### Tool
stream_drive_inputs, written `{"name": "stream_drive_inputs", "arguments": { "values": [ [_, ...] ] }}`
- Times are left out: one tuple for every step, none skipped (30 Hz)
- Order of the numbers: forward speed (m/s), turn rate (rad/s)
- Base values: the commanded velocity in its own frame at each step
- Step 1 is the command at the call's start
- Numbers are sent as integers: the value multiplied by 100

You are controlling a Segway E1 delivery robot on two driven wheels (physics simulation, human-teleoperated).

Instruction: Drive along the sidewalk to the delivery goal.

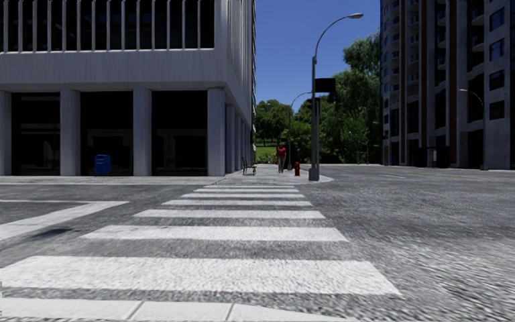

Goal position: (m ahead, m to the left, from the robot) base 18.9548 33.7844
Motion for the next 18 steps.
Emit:
{"name": "stream_drive_inputs", "arguments": {
  "values": [
    [200, 0],
    [200, 0],
    [195, 0],
    [195, 0],
    [178, 0],
    [151, 0],
    [134, 0],
    [134, 0],
    [130, 0],
    [129, 0],
    [129, 0],
    [129, 0],
    [128, 0],
    [128, 0],
    [128, 0],
    [128, 0],
    [131, 4],
    [135, 6]
  ]
}}
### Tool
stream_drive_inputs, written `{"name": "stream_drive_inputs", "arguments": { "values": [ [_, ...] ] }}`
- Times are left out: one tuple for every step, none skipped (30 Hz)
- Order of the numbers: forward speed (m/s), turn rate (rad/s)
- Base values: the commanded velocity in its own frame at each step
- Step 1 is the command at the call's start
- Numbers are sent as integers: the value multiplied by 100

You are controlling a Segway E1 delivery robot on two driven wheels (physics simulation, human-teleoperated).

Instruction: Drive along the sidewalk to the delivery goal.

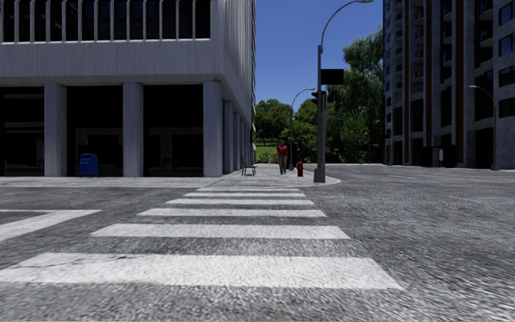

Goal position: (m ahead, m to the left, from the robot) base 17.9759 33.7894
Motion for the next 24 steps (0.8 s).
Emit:
{"name": "stream_drive_inputs", "arguments": {
  "values": [
    [135, 6],
    [137, 7],
    [139, 8],
    [145, 12],
    [145, 12],
    [152, 15],
    [155, 17],
    [157, 17],
    [157, 17],
    [158, 18],
    [159, 20],
    [160, 20],
    [160, 20],
    [160, 20],
    [161, 20],
    [161, 20],
    [162, 20],
    [162, 20],
    [163, 20],
    [163, 20],
    [163, 19],
    [163, 19],
    [163, 19],
    [163, 19]
  ]
}}
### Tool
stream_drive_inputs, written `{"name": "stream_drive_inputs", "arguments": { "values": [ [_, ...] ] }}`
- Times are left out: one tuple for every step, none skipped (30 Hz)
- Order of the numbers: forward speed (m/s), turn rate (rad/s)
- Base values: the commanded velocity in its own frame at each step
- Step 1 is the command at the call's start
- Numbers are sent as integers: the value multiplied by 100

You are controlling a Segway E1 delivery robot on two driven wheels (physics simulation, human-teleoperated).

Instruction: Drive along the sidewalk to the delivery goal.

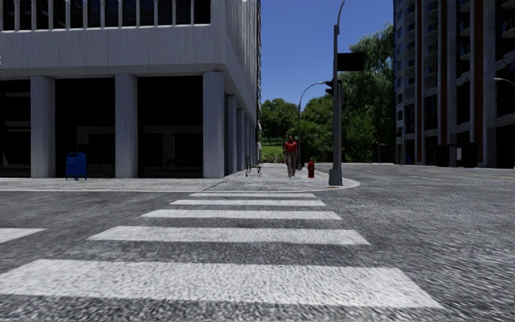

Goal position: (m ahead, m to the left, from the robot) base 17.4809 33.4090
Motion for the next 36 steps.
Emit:
{"name": "stream_drive_inputs", "arguments": {
  "values": [
    [163, 20],
    [163, 20],
    [163, 31],
    [163, 31],
    [163, 37],
    [163, 38],
    [163, 38],
    [163, 38],
    [163, 38],
    [164, 38],
    [164, 38],
    [168, 39],
    [200, 39],
    [200, 39],
    [200, 39],
    [200, 39],
    [200, 39],
    [200, 39],
    [200, 39],
    [200, 39],
    [200, 38],
    [200, 31],
    [200, 31],
    [200, 28],
    [200, 27],
    [200, 27],
    [200, 0],
    [200, 0],
    [200, 0],
    [200, 0],
    [200, 0],
    [200, 0],
    [200, 0],
    [200, 0],
    [200, 0],
    [200, 0]
  ]
}}
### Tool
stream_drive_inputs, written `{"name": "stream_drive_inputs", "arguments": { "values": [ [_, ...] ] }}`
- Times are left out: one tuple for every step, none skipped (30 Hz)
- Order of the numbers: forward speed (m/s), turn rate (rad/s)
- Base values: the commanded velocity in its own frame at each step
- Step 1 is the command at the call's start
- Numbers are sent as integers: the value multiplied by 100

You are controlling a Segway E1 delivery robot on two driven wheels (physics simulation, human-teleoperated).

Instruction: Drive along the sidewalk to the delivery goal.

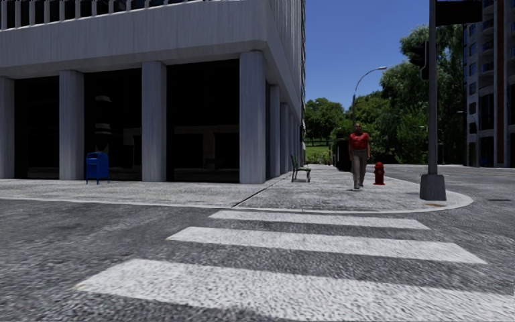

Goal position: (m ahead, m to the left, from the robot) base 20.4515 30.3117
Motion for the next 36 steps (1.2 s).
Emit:
{"name": "stream_drive_inputs", "arguments": {
  "values": [
    [200, 0],
    [200, 0],
    [200, 0],
    [200, 0],
    [200, 0],
    [200, 0],
    [200, 0],
    [200, 0],
    [200, 0],
    [200, 0],
    [200, -11],
    [200, -11],
    [200, -18],
    [200, -21],
    [200, -23],
    [200, -23],
    [200, -23],
    [200, -23],
    [200, -23],
    [200, -23],
    [200, -23],
    [200, -23],
    [200, -23],
    [200, -23],
    [200, -23],
    [200, -23],
    [200, -17],
    [200, -17],
    [200, 0],
    [200, 0],
    [200, 0],
    [200, 0],
    [200, 0],
    [200, 0],
    [200, 0],
    [200, 0]
  ]
}}
